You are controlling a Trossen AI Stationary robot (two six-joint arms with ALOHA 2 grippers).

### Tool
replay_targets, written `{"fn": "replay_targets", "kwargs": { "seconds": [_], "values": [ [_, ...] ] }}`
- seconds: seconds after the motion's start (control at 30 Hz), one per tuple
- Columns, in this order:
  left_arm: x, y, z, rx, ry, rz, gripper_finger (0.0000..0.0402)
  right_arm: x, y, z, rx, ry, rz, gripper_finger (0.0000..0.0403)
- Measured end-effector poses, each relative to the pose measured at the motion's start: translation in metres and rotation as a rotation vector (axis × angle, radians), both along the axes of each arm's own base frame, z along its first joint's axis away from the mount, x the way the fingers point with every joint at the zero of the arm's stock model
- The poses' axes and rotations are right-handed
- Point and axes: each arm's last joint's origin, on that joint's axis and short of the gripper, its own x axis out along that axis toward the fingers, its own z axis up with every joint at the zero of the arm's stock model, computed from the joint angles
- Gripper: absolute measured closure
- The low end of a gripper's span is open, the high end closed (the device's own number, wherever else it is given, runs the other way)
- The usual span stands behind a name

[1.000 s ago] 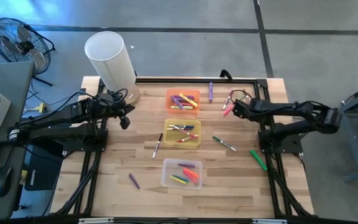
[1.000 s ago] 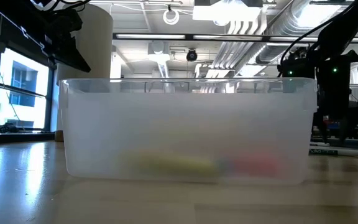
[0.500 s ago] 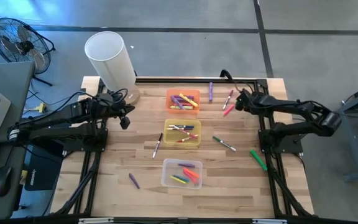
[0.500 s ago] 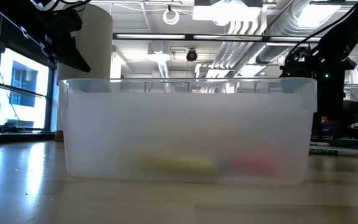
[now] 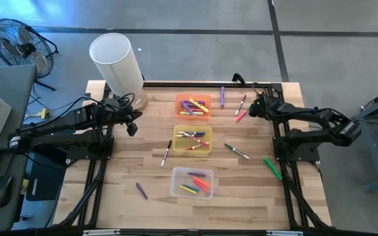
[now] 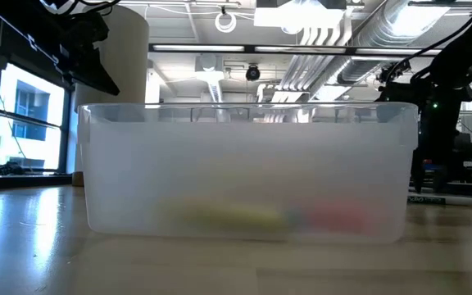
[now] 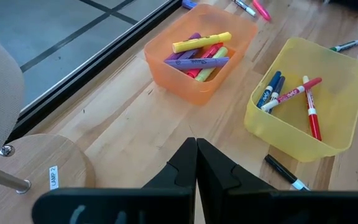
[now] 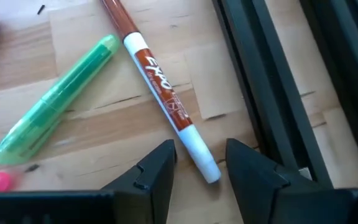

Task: Pick & Place Markers
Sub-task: Put the brown marker pen into the yellow bin

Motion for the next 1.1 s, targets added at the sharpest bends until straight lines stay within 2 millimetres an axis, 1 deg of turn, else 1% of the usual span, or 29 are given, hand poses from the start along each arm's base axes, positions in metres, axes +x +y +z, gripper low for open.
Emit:
{"fn": "replay_targets", "kwargs": {
  "seconds": [0.07,0.13,0.4,0.63,0.77,1.0,1.1],
  "values": [
    [0.0,0.0,0.0,-0.002,-0.001,0.002,0.0402,0.0,-0.001,-0.002,0.022,0.015,0.022,0.0271],
    [0.0,0.0,0.0,-0.005,-0.003,0.004,0.0402,0.001,-0.002,-0.004,0.038,0.03,0.039,0.0285],
    [0.0,0.0,0.0,-0.02,-0.013,0.012,0.0402,0.001,-0.001,-0.006,0.069,0.044,0.071,0.0382],
    [0.0,0.0,0.0,-0.021,-0.013,0.01,0.0402,0.0,0.003,-0.006,0.11,0.042,0.083,0.0383],
    [0.0,0.0,0.0,-0.02,-0.014,0.01,0.0402,0.002,0.013,0.0,0.138,-0.001,0.083,0.0386],
    [0.0,0.0,0.0,-0.02,-0.014,0.01,0.0402,0.003,0.042,0.023,0.258,-0.087,0.098,0.0387],
    [0.0,0.0,0.0,-0.02,-0.015,0.01,0.0402,0.007,0.052,0.036,0.223,-0.123,0.122,0.0388]
  ]
}}
